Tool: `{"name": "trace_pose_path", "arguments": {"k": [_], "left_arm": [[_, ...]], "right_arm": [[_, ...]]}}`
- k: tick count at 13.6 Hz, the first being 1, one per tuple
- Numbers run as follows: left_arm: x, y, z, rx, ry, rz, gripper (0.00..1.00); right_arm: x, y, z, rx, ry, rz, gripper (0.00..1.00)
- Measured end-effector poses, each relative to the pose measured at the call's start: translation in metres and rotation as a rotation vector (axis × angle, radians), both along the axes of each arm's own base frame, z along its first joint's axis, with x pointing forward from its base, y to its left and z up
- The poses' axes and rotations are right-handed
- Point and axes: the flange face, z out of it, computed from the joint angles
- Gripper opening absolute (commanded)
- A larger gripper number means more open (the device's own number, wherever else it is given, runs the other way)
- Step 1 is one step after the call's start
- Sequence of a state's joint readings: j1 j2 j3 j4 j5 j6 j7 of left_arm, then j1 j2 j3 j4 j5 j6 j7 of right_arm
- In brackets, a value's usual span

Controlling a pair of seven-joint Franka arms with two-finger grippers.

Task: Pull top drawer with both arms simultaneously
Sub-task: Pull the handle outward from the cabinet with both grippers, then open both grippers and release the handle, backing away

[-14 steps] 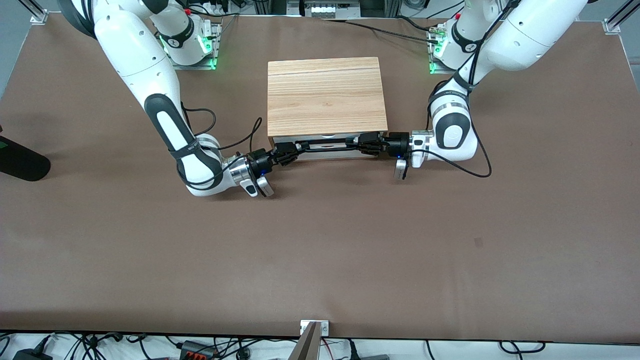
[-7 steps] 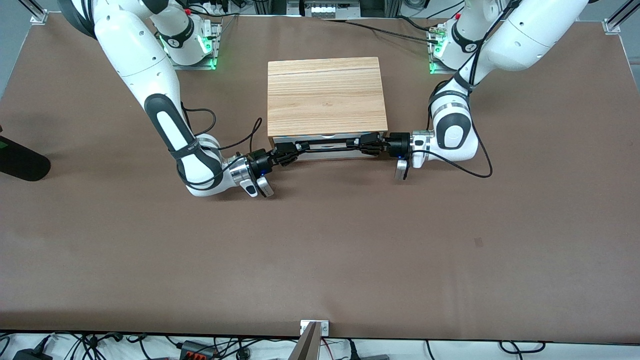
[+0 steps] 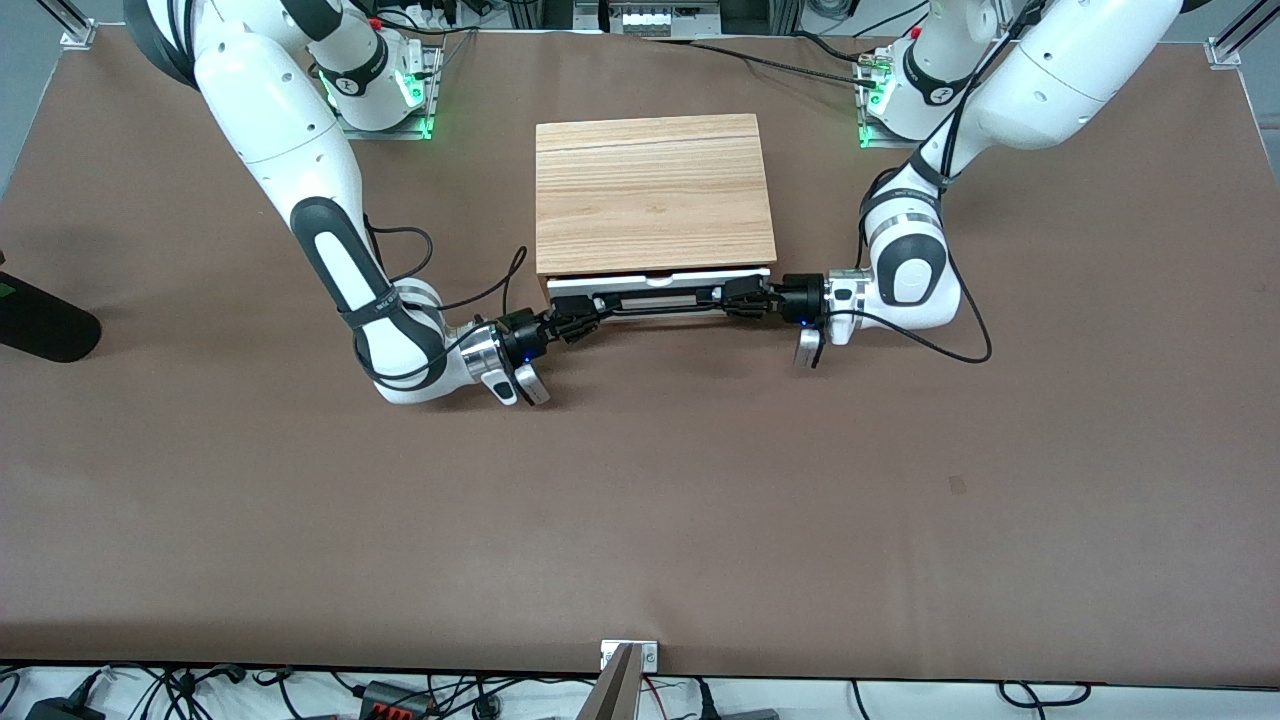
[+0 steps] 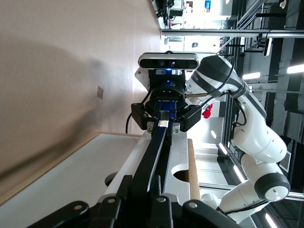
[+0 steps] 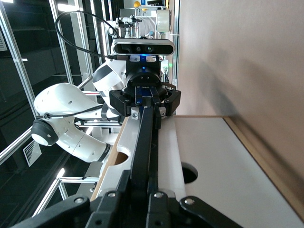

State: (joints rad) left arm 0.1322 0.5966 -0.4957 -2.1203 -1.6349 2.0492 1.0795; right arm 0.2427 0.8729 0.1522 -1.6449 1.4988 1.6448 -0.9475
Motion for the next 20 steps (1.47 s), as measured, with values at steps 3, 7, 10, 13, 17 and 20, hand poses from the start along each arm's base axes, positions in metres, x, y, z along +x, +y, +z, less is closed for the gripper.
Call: {"name": "trace_pose_path", "arguments": {"k": [3, 7, 10, 13, 17, 20], "left_arm": [[0.017, 0.001, 0.002, 0.014, -0.024, 0.024, 0.21], [0.037, 0.001, 0.004, 0.036, -0.055, 0.052, 0.23], [0.051, 0.002, 0.001, 0.036, -0.061, 0.075, 0.25], [0.056, 0.004, -0.001, 0.033, -0.059, 0.084, 0.57], [0.058, 0.005, -0.004, 0.042, -0.054, 0.092, 1.0], [0.061, 0.005, -0.003, 0.038, -0.021, 0.1, 1.0]], "right_arm": [[0.016, -0.001, 0.0, 0.004, -0.012, -0.017, 0.0], [0.036, -0.004, 0.002, -0.005, -0.03, -0.043, 0.0], [0.051, -0.004, 0.005, -0.034, -0.03, -0.071, 0.0], [0.058, -0.002, 0.004, -0.032, -0.031, -0.076, 0.0], [0.06, -0.002, 0.004, -0.034, -0.027, -0.078, 1.0], [0.071, -0.007, 0.002, -0.08, -0.031, -0.125, 1.0]]}}
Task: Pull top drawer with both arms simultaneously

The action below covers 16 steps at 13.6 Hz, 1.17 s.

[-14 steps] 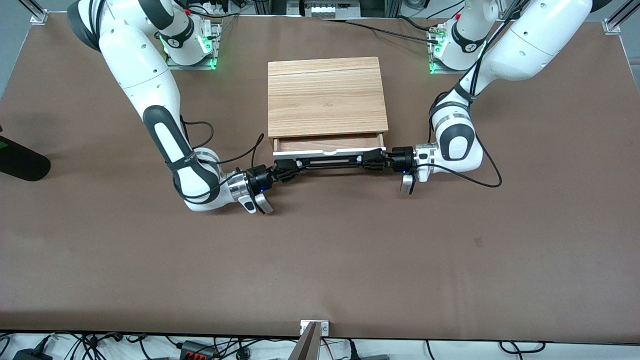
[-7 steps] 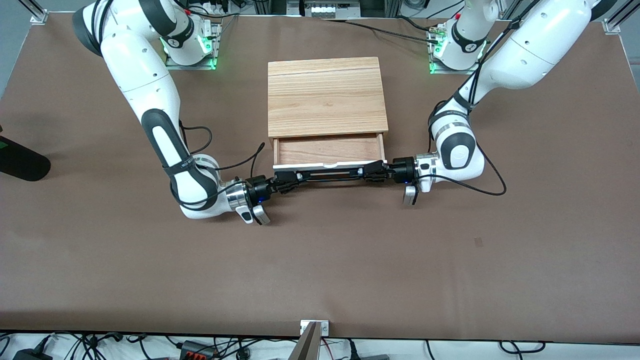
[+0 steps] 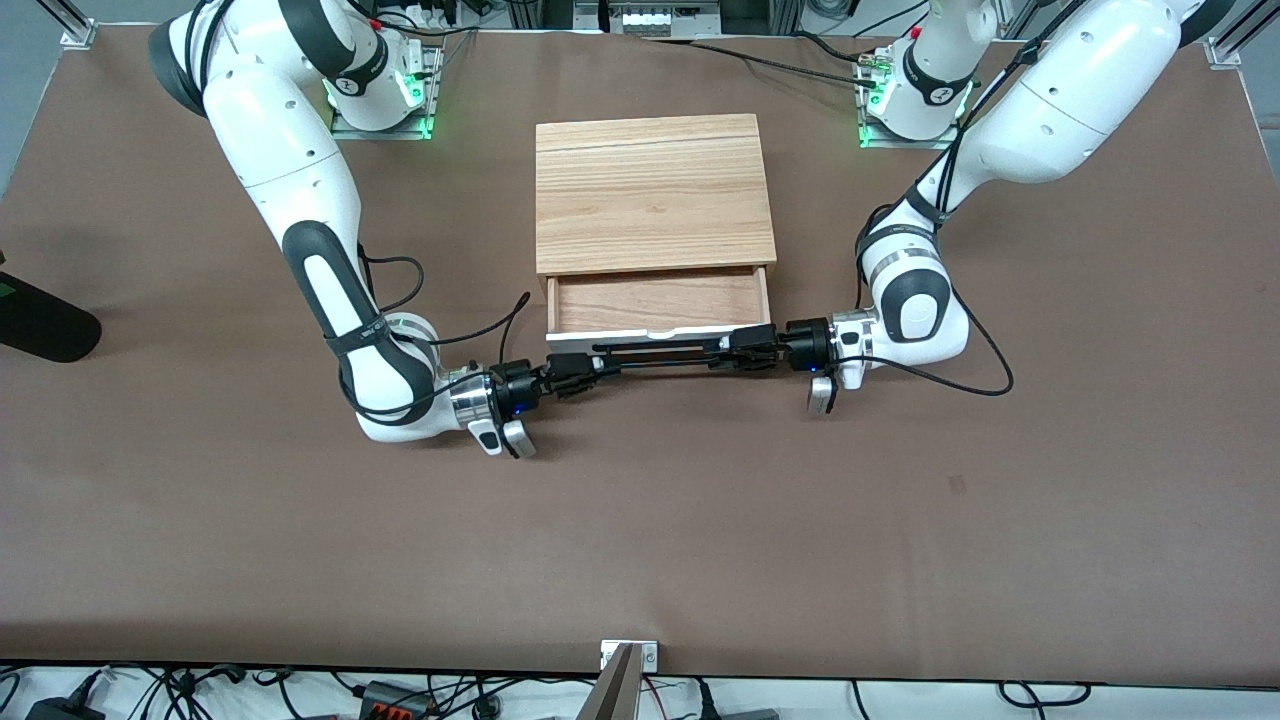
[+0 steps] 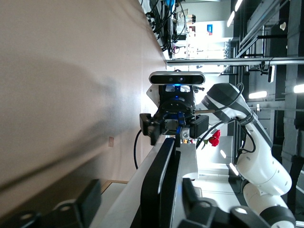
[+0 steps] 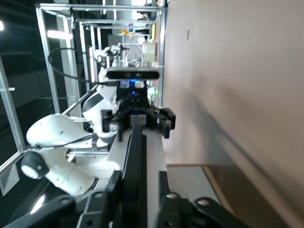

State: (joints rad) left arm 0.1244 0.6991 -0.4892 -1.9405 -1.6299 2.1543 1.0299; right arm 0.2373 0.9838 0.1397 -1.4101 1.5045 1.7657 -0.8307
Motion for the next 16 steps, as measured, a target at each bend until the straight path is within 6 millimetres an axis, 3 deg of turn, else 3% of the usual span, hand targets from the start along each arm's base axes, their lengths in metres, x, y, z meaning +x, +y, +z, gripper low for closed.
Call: {"name": "trace_pose_path", "arguments": {"k": [3, 7, 10, 12, 16], "left_arm": [[0.011, 0.0, 0.009, 0.01, 0.026, -0.017, 1.0], [0.026, 0.018, 0.014, 0.069, 0.001, -0.051, 1.0], [0.049, 0.053, 0.021, 0.183, -0.104, -0.128, 1.0], [0.068, 0.088, 0.032, 0.251, -0.17, -0.157, 1.0], [0.094, 0.153, 0.073, 0.445, -0.327, -0.297, 1.0]], "right_arm": [[0.015, -0.001, 0.014, -0.016, 0.021, -0.014, 1.0], [0.055, -0.013, 0.069, -0.118, 0.036, -0.004, 1.0], [0.077, -0.035, 0.113, -0.261, 0.021, 0.014, 1.0], [0.083, -0.053, 0.138, -0.372, -0.026, 0.041, 1.0], [0.081, -0.095, 0.172, -0.59, -0.098, 0.139, 1.0]]}}
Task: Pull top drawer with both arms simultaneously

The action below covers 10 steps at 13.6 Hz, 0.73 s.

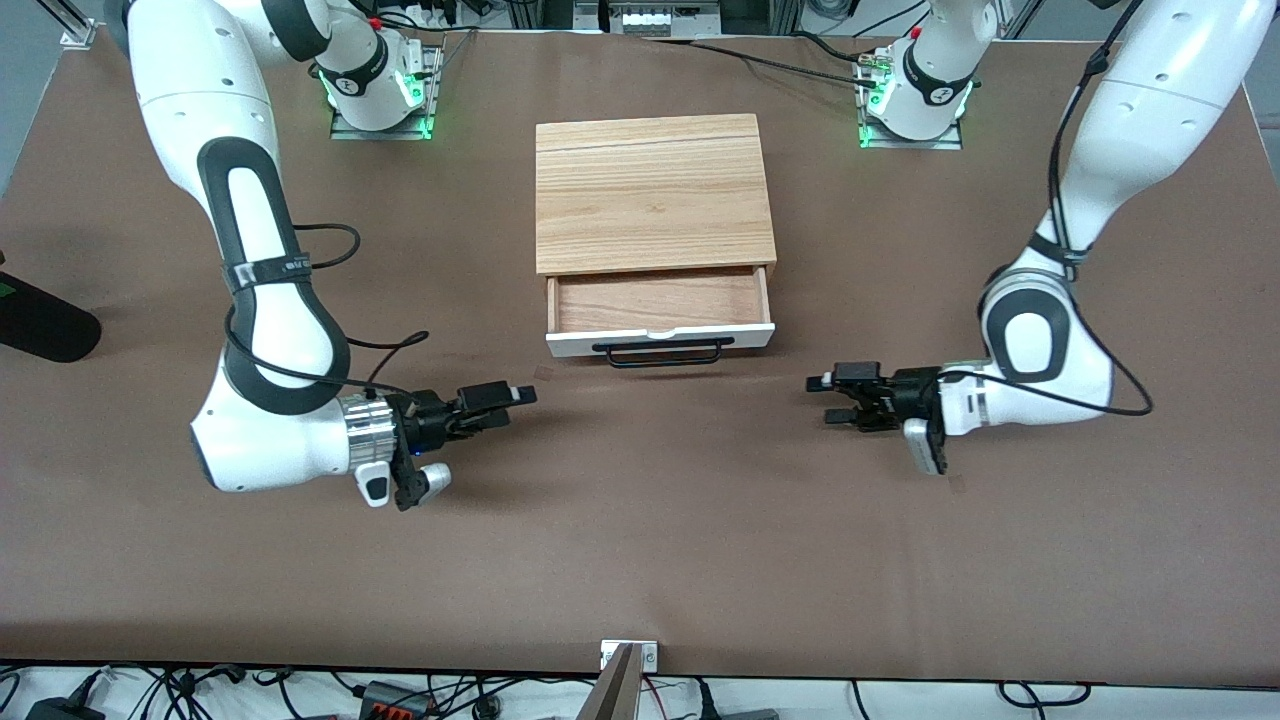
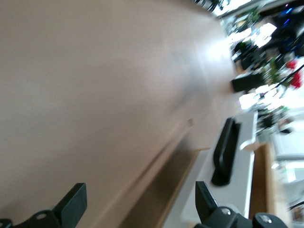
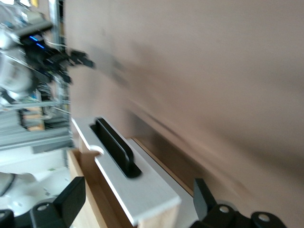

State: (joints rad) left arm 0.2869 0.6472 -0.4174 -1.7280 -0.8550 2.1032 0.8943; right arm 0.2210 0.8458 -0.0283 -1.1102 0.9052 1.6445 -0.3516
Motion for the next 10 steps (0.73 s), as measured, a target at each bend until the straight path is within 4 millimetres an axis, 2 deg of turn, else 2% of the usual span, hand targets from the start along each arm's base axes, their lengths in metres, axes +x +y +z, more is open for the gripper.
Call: {"name": "trace_pose_path", "arguments": {"k": [3, 5, 8, 10], "left_arm": [[0.01, 0.034, 0.044, 0.185, -0.074, -0.158, 1.0], [0.012, 0.05, 0.082, 0.339, -0.052, -0.235, 1.0], [0.001, 0.065, 0.15, 0.57, -0.006, -0.254, 1.0], [-0.001, 0.077, 0.211, 0.733, -0.077, -0.246, 1.0]], "right_arm": [[-0.006, -0.041, 0.026, -0.114, 0.072, 0.009, 1.0], [-0.008, -0.06, 0.037, -0.185, 0.132, -0.028, 1.0], [-0.017, -0.077, 0.065, -0.376, 0.168, -0.065, 1.0], [-0.027, -0.088, 0.102, -0.503, 0.145, -0.061, 1.0]]}}
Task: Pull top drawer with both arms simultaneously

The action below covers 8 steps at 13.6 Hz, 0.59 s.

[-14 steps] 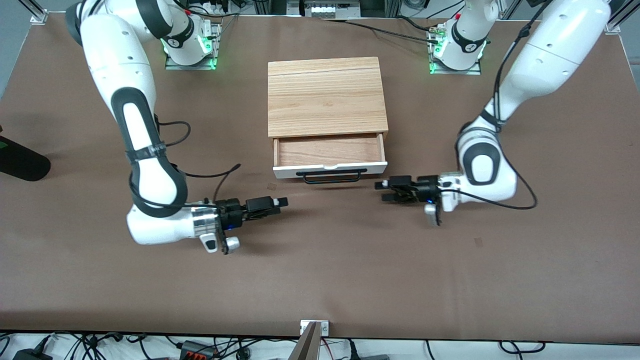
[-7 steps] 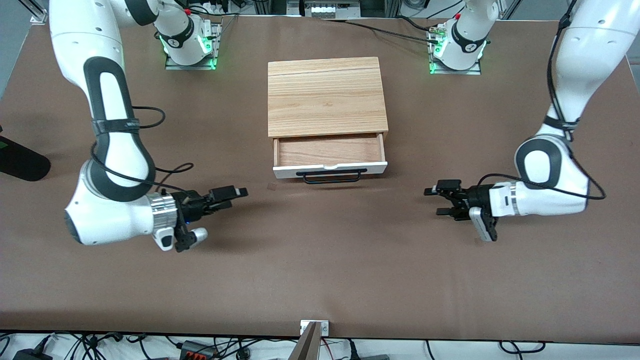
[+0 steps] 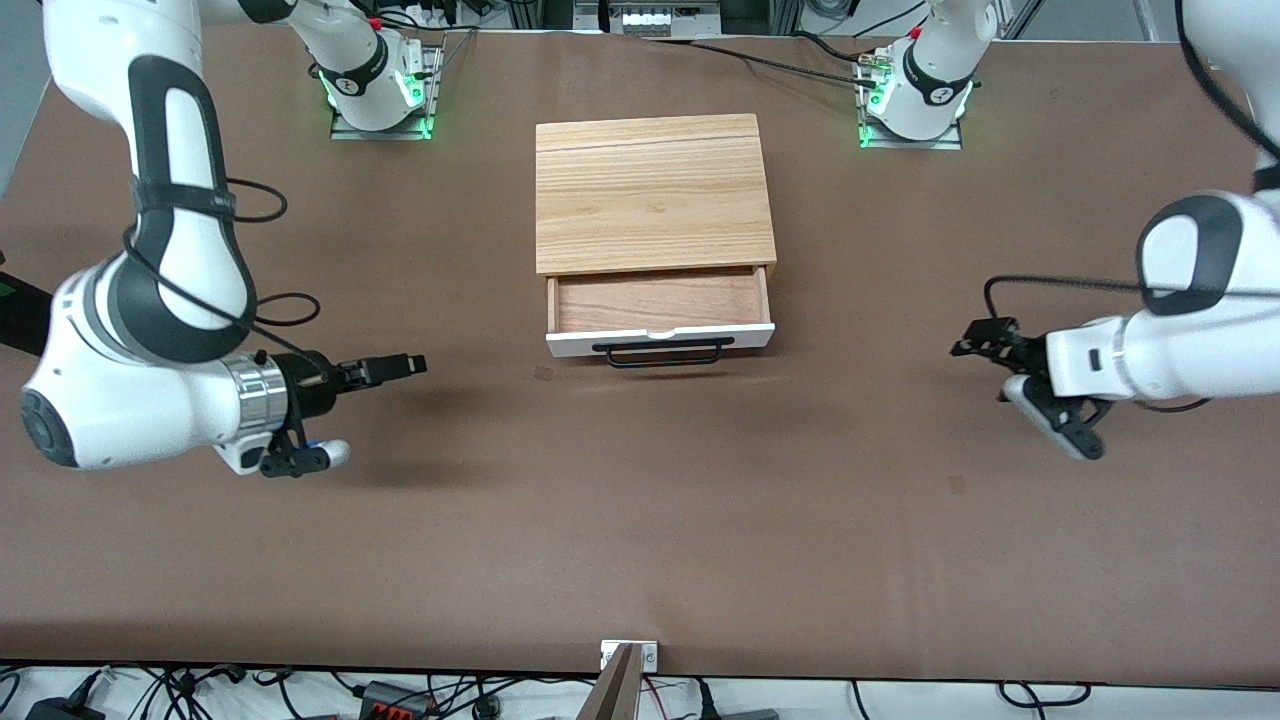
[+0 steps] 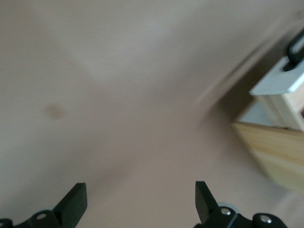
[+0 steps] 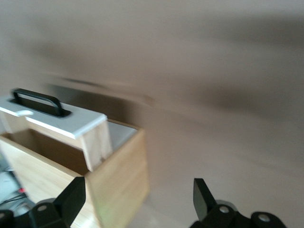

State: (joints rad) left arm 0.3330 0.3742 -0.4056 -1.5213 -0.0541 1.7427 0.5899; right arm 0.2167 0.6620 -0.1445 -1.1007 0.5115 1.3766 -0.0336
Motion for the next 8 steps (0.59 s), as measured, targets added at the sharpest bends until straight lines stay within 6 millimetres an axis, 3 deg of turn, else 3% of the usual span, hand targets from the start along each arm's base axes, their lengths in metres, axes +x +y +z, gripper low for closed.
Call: {"name": "trace_pose_path", "arguments": {"k": [2, 4, 6, 8], "left_arm": [[-0.012, 0.013, 0.058, 0.078, 0.012, 0.011, 1.0], [-0.021, 0.038, 0.095, 0.136, 0.032, 0.059, 1.0], [-0.026, 0.064, 0.112, 0.206, 0.049, 0.177, 1.0], [-0.027, 0.07, 0.119, 0.245, 0.069, 0.362, 1.0]], "right_arm": [[-0.012, -0.015, 0.037, -0.116, -0.017, -0.006, 1.0], [-0.023, -0.034, 0.075, -0.232, -0.044, -0.042, 1.0], [-0.034, -0.051, 0.109, -0.337, -0.091, -0.091, 1.0], [-0.036, -0.07, 0.136, -0.401, -0.198, -0.13, 1.0]]}}
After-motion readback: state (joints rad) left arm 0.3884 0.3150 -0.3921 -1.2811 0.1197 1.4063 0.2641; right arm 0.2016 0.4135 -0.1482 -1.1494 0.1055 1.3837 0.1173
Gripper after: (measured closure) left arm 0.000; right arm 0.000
